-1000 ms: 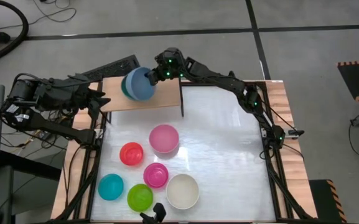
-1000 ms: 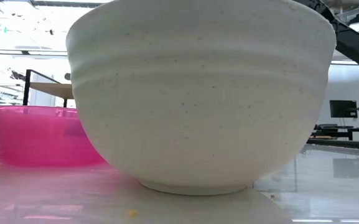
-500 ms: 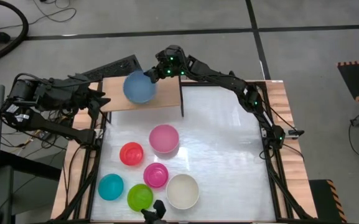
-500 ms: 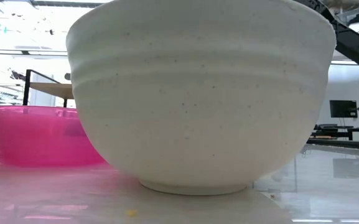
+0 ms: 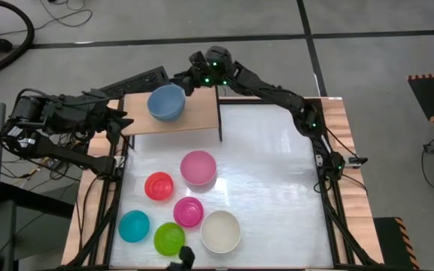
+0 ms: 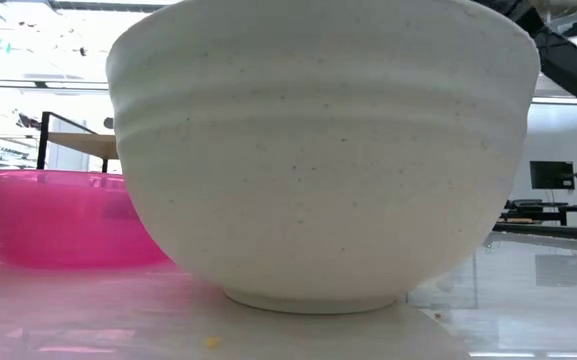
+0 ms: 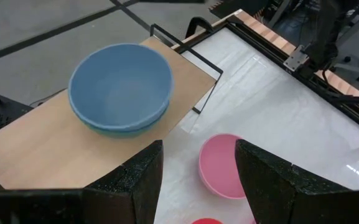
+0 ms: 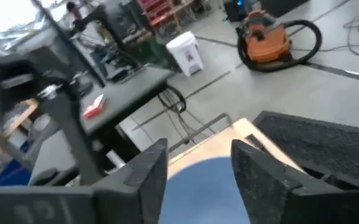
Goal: Place and stack bowls onto a shelf
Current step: Stack the large blue bowl on top of the large green bowl on the shelf, then stack the large pink bowl on top of the large blue bowl on the shelf
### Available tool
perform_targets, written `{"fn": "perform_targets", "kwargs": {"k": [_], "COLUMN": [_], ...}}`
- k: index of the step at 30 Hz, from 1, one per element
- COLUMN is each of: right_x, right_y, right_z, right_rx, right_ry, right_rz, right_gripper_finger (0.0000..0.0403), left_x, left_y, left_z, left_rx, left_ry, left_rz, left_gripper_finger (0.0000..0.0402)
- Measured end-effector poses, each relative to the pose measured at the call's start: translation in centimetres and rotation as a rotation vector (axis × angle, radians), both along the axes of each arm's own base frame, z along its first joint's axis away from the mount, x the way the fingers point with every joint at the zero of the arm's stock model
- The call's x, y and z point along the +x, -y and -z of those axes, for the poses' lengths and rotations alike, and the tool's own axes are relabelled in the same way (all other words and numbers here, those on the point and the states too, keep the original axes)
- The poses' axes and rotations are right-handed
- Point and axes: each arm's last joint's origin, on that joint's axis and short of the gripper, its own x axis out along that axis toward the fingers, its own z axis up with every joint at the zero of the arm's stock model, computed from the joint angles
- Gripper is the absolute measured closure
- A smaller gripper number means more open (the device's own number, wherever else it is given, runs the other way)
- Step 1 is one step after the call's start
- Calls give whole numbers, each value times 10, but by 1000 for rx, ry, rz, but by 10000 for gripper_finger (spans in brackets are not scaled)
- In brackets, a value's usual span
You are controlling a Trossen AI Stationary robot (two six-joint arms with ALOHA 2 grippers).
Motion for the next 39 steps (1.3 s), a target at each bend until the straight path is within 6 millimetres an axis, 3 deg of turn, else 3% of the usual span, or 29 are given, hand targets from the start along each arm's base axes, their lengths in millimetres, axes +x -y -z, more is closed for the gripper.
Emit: {"fn": "perform_targets", "kwargs": {"k": [3, 12, 15, 19, 25, 28, 34, 39], "right_x": [4, 24, 29, 28, 22, 5, -54, -91], "right_y": [-16, -53, -60, -61, -50, -48, -80, -96], "right_z": [0, 36, 45, 44, 59, 43, -14, -11], "right_rx": [-61, -153, -160, -197, -184, -135, -144, -35], "right_ry": [-61, -216, -238, -243, -353, -394, -547, -845], "right_rz": [32, 88, 78, 167, 186, 67, -46, -19], "right_gripper_finger": [252, 381, 385, 358, 364, 374, 356, 284], "left_x": [0, 0, 0, 0, 0, 0, 0, 1], "left_y": [0, 0, 0, 0, 0, 0, 0, 0], "left_z": [0, 0, 0, 0, 0, 0, 0, 0], "left_rx": [0, -1, -1, -1, 5, 3, 4, -1], "left_ry": [0, 0, 0, 0, -3, -4, -5, -4], "left_rz": [0, 1, 1, 1, 4, 6, 11, 8], "left_gripper_finger": [216, 216, 216, 216, 216, 216, 216, 216]}}
